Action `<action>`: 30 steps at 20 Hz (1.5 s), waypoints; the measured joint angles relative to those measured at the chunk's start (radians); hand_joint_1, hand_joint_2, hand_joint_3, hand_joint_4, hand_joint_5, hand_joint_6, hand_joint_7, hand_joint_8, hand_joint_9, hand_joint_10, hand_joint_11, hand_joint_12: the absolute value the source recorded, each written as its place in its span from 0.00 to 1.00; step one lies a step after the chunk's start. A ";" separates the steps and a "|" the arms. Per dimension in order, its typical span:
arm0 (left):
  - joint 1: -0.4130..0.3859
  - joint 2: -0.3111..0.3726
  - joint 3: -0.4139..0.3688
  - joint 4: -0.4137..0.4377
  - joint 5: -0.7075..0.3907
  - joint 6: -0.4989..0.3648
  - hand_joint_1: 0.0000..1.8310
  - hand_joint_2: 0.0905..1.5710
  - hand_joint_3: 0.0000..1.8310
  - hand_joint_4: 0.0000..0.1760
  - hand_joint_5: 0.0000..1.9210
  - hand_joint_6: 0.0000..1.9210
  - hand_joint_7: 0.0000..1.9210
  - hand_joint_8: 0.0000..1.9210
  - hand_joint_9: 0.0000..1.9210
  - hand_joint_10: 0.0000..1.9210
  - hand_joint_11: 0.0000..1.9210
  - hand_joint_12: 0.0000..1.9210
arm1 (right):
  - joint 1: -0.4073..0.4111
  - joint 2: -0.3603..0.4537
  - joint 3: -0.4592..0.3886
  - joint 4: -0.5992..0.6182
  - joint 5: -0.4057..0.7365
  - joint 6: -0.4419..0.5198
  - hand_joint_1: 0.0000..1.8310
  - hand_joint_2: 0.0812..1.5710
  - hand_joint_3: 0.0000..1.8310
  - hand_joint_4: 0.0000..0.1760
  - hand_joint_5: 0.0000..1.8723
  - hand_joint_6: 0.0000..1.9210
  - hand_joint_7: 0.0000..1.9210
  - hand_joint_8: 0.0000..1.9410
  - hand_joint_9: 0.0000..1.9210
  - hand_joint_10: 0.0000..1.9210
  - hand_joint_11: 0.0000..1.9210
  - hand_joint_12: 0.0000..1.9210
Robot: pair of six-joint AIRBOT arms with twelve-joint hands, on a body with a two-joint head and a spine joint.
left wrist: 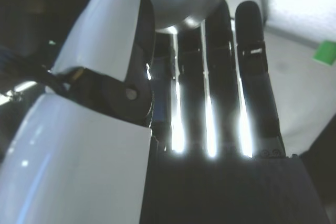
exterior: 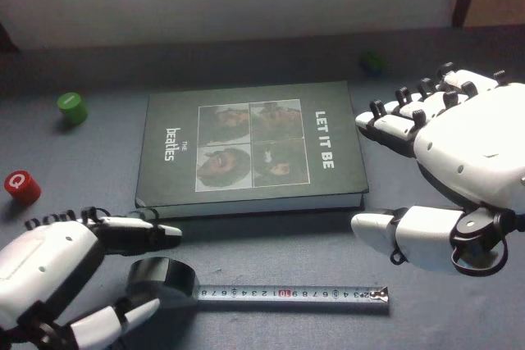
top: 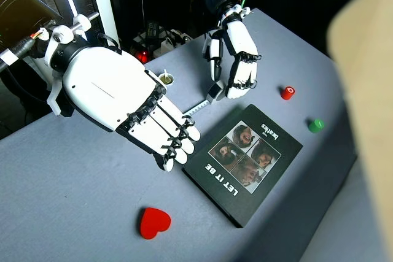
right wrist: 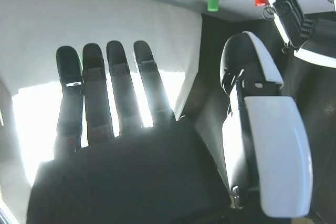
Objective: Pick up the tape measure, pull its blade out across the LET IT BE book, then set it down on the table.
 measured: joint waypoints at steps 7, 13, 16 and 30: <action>0.011 -0.028 0.026 0.005 0.001 0.022 0.65 0.70 0.00 0.00 0.40 0.00 0.41 0.00 0.41 0.00 0.28 0.34 | 0.000 0.000 0.000 0.000 0.005 0.000 0.05 0.74 0.00 0.12 0.10 0.00 0.12 0.00 0.13 0.00 0.00 0.48; 0.011 -0.058 0.041 0.000 -0.003 0.032 0.64 0.70 0.00 0.00 0.41 0.00 0.41 0.00 0.42 0.00 0.28 0.34 | 0.000 0.000 0.000 0.000 0.006 0.000 0.05 0.74 0.00 0.10 0.10 0.00 0.11 0.00 0.13 0.00 0.00 0.50; 0.012 -0.070 0.041 0.005 0.004 0.051 0.64 0.69 0.00 0.00 0.41 0.00 0.41 0.00 0.42 0.00 0.28 0.34 | 0.000 0.000 0.000 -0.001 0.009 0.000 0.05 0.75 0.00 0.08 0.10 0.00 0.11 0.00 0.12 0.00 0.00 0.47; 0.011 -0.085 0.041 0.019 -0.006 0.082 0.75 0.68 0.00 0.00 0.52 0.38 0.50 0.52 0.50 0.65 0.49 0.59 | 0.000 0.000 0.000 0.000 0.011 0.000 0.05 0.75 0.00 0.06 0.10 0.00 0.11 0.00 0.13 0.00 0.00 0.48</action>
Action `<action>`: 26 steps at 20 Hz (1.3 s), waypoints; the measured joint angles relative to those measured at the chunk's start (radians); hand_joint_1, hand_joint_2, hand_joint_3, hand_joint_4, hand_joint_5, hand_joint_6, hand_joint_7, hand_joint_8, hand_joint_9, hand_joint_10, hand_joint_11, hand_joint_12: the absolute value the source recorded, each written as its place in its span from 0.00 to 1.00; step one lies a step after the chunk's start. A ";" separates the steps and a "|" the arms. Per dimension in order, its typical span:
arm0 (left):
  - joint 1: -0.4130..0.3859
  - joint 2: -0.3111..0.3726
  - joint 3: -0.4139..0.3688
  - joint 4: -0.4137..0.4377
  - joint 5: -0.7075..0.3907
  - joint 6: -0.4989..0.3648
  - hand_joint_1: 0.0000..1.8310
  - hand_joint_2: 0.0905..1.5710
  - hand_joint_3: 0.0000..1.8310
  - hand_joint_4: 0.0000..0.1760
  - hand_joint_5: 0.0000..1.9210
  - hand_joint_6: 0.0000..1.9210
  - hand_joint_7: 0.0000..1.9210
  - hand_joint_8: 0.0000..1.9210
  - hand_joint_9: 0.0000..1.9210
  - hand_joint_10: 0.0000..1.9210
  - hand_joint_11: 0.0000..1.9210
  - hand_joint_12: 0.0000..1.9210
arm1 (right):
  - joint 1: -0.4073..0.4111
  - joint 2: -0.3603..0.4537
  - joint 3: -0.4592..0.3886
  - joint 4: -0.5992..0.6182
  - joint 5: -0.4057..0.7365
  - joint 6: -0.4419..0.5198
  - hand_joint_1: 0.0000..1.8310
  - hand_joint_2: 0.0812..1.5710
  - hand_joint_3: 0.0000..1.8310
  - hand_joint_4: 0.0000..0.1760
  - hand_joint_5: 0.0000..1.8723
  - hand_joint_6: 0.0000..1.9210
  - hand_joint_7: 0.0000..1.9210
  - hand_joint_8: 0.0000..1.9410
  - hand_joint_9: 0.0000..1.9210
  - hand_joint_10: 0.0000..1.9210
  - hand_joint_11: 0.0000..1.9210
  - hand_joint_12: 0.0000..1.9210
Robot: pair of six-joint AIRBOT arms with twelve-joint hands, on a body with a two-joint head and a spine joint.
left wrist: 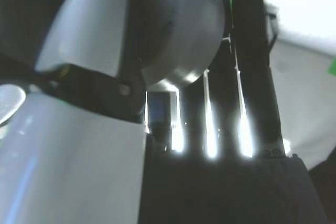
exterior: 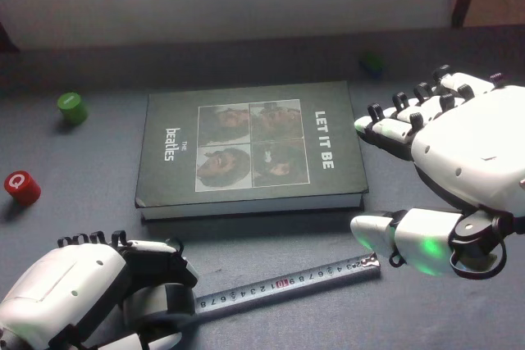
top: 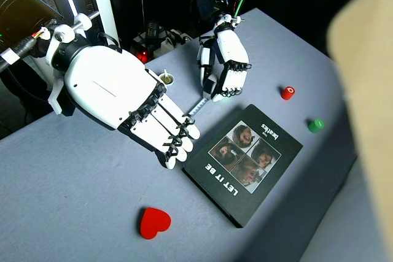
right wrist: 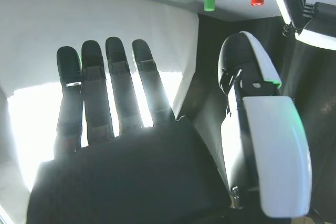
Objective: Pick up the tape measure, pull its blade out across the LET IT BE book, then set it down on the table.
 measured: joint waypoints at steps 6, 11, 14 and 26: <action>-0.015 0.034 -0.003 0.028 0.035 -0.071 0.75 0.69 0.00 0.00 0.52 0.38 0.48 0.54 0.51 0.65 0.49 0.58 | 0.009 0.000 0.000 0.004 0.013 -0.029 0.05 0.75 0.00 0.06 0.11 0.00 0.12 0.00 0.13 0.00 0.00 0.48; -0.122 0.148 -0.048 0.093 0.106 -0.110 0.75 0.68 0.00 0.00 0.52 0.39 0.49 0.53 0.52 0.64 0.49 0.56 | 0.044 -0.010 0.010 -0.047 0.034 -0.045 0.16 0.71 0.00 0.06 0.10 0.00 0.11 0.00 0.12 0.00 0.00 0.50; -0.192 0.217 -0.057 0.137 0.204 -0.123 0.75 0.68 0.00 0.00 0.52 0.39 0.50 0.52 0.51 0.64 0.49 0.56 | 0.066 -0.026 0.021 -0.085 0.038 -0.059 0.27 0.67 0.00 0.01 0.10 0.00 0.11 0.00 0.13 0.00 0.00 0.51; -0.645 0.313 0.067 0.115 0.773 -0.061 0.75 0.68 0.00 0.00 0.51 0.40 0.50 0.52 0.50 0.64 0.48 0.57 | 0.295 -0.278 0.204 0.260 -0.087 -0.352 0.51 0.68 0.00 0.00 0.32 0.01 0.38 0.01 0.37 0.01 0.18 0.50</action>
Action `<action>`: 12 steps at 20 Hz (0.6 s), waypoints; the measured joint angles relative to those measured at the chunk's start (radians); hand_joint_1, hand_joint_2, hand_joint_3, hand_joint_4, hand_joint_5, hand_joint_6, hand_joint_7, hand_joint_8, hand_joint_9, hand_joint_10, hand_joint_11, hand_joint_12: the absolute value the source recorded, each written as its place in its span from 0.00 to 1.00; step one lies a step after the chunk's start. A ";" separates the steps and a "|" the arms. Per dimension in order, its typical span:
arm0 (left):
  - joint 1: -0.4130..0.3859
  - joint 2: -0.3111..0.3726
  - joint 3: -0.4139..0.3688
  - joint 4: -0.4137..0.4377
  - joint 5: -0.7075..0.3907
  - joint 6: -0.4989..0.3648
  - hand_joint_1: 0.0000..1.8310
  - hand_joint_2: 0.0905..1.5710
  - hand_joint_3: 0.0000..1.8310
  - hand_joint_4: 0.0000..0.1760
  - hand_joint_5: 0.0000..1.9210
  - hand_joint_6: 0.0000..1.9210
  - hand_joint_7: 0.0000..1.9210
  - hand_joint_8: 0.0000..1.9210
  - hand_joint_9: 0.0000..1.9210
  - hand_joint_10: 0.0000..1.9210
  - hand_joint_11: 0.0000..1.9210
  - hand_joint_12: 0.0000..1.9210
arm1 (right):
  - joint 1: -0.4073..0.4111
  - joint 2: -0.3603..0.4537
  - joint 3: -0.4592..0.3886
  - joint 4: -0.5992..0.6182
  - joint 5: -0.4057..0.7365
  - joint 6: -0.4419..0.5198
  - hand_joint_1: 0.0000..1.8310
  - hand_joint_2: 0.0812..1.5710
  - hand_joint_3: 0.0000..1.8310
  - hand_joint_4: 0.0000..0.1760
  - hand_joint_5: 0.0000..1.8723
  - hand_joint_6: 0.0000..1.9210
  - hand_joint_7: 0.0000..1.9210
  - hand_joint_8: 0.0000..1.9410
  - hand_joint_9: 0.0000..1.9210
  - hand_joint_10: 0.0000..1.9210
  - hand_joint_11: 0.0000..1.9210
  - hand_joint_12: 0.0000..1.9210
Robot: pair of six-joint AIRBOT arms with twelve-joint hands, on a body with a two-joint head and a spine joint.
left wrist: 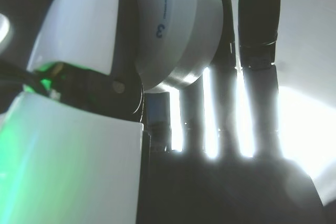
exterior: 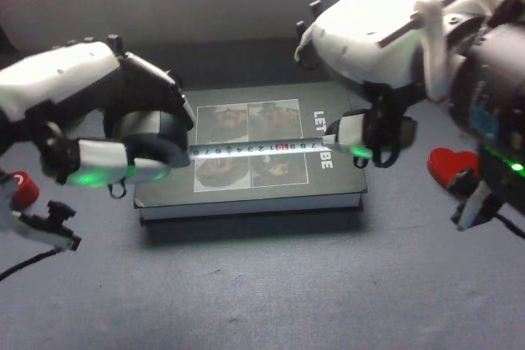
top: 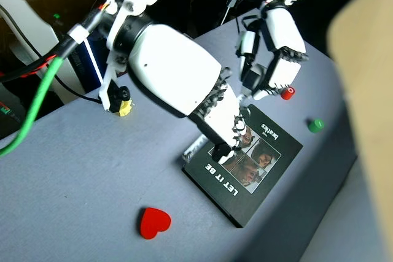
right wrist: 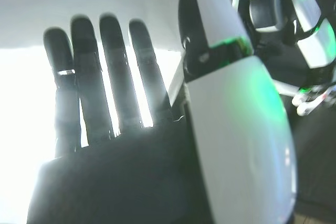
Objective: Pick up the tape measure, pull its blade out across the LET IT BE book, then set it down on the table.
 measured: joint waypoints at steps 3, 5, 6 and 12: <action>-0.095 -0.015 0.045 -0.042 0.151 0.062 0.75 0.68 0.00 0.00 0.51 0.40 0.50 0.52 0.50 0.64 0.48 0.58 | 0.000 -0.055 0.054 0.010 -0.008 0.000 0.52 0.69 0.00 0.00 0.38 0.01 0.43 0.01 0.43 0.02 0.24 0.50; -0.133 -0.023 0.068 -0.079 0.205 0.088 0.75 0.68 0.00 0.00 0.51 0.40 0.49 0.52 0.50 0.64 0.48 0.58 | 0.007 -0.078 0.091 0.034 -0.021 0.005 0.53 0.69 0.00 0.00 0.40 0.01 0.45 0.01 0.45 0.02 0.26 0.51; -0.137 -0.025 0.077 -0.098 0.210 0.090 0.75 0.68 0.00 0.00 0.51 0.40 0.49 0.52 0.51 0.64 0.48 0.58 | 0.008 -0.090 0.107 0.032 -0.026 0.005 0.53 0.69 0.00 0.00 0.40 0.01 0.45 0.01 0.45 0.02 0.26 0.51; -0.142 -0.021 0.105 -0.190 0.225 0.109 0.75 0.68 0.00 0.00 0.54 0.39 0.48 0.52 0.51 0.63 0.49 0.58 | 0.010 -0.142 0.177 0.043 -0.018 0.021 0.54 0.70 0.00 0.00 0.42 0.01 0.46 0.01 0.46 0.01 0.26 0.50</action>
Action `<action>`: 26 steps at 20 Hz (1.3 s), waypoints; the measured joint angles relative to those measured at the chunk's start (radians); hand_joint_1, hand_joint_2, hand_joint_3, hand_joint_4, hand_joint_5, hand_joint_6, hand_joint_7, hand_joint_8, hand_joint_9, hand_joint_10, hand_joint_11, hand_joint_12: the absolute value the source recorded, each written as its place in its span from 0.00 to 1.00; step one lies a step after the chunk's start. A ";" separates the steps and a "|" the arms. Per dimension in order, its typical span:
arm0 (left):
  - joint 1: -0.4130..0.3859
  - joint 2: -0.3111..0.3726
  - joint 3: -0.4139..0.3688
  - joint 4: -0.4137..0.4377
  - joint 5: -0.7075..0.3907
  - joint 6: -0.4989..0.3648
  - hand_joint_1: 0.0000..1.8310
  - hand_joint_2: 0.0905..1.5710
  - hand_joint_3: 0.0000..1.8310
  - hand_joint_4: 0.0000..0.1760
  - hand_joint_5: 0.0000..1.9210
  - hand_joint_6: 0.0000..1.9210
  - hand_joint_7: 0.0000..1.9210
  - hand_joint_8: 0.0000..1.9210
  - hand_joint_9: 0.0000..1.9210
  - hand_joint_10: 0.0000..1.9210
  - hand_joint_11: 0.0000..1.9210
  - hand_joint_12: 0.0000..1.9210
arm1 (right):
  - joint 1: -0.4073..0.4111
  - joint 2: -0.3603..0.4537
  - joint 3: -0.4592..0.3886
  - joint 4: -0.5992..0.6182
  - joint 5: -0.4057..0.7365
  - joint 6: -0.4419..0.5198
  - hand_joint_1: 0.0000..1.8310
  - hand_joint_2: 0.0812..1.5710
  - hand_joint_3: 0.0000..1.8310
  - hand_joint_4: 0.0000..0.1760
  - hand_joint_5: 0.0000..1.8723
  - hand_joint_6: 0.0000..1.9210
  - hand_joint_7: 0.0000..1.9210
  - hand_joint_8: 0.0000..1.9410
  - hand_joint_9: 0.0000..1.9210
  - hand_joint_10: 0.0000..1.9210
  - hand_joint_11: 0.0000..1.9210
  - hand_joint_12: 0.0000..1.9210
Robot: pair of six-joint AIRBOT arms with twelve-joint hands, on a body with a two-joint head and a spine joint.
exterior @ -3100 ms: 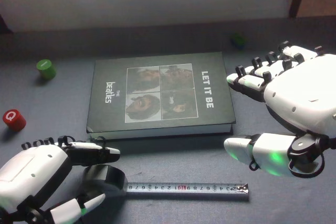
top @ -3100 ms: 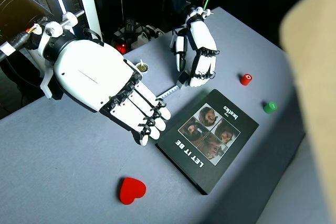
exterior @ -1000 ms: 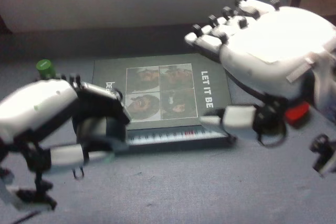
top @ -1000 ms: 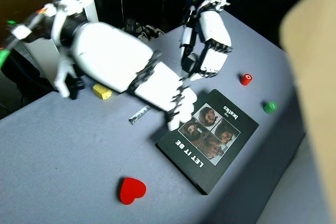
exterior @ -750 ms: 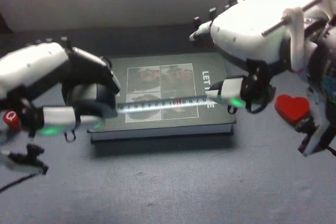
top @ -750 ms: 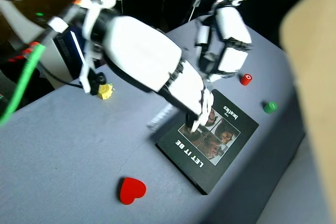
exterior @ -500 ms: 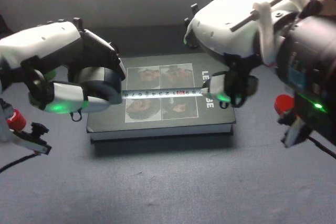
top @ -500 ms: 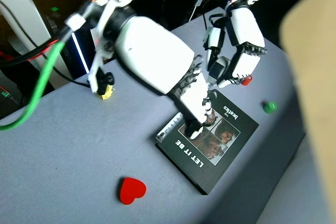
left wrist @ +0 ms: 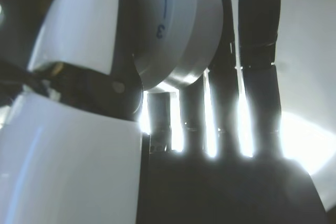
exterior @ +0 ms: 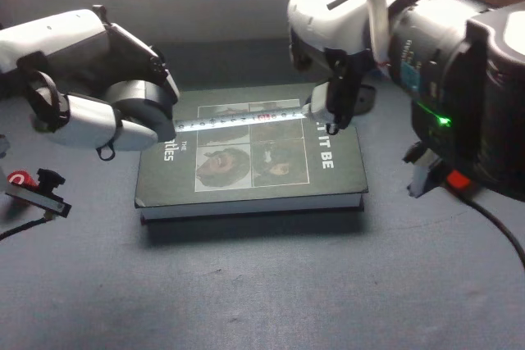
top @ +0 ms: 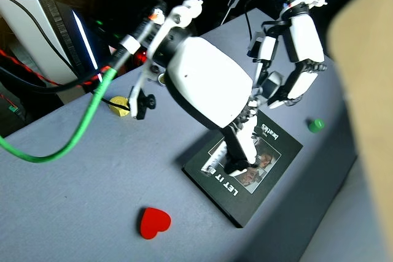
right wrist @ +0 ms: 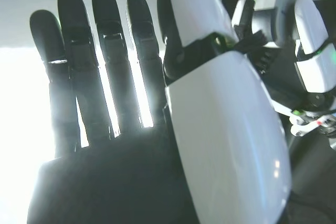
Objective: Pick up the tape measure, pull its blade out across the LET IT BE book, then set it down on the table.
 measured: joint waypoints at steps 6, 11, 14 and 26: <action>-0.023 0.015 0.011 0.003 0.046 -0.089 0.75 0.68 0.00 0.00 0.55 0.38 0.47 0.54 0.50 0.64 0.48 0.57 | -0.004 -0.060 0.087 -0.063 0.042 0.040 0.53 0.70 0.00 0.00 0.42 0.00 0.46 0.00 0.46 0.01 0.25 0.50; -0.006 0.024 0.026 0.217 0.027 -0.324 0.75 0.68 0.00 0.00 0.54 0.37 0.48 0.55 0.51 0.64 0.48 0.57 | -0.019 -0.099 0.123 -0.085 0.049 0.068 0.54 0.70 0.00 0.00 0.42 0.00 0.47 0.00 0.46 0.01 0.25 0.50; 0.016 0.023 0.042 0.331 -0.018 -0.420 0.76 0.68 0.00 0.00 0.54 0.35 0.48 0.54 0.51 0.63 0.49 0.56 | -0.026 -0.101 0.126 -0.040 0.051 0.040 0.54 0.70 0.00 0.00 0.42 0.00 0.46 0.00 0.46 0.01 0.24 0.50; 0.077 0.013 0.065 0.529 -0.100 -0.572 0.76 0.68 0.00 0.00 0.53 0.36 0.49 0.53 0.51 0.64 0.49 0.57 | -0.036 -0.101 0.152 0.034 0.068 0.000 0.54 0.70 0.00 0.00 0.43 0.00 0.47 0.00 0.47 0.01 0.25 0.50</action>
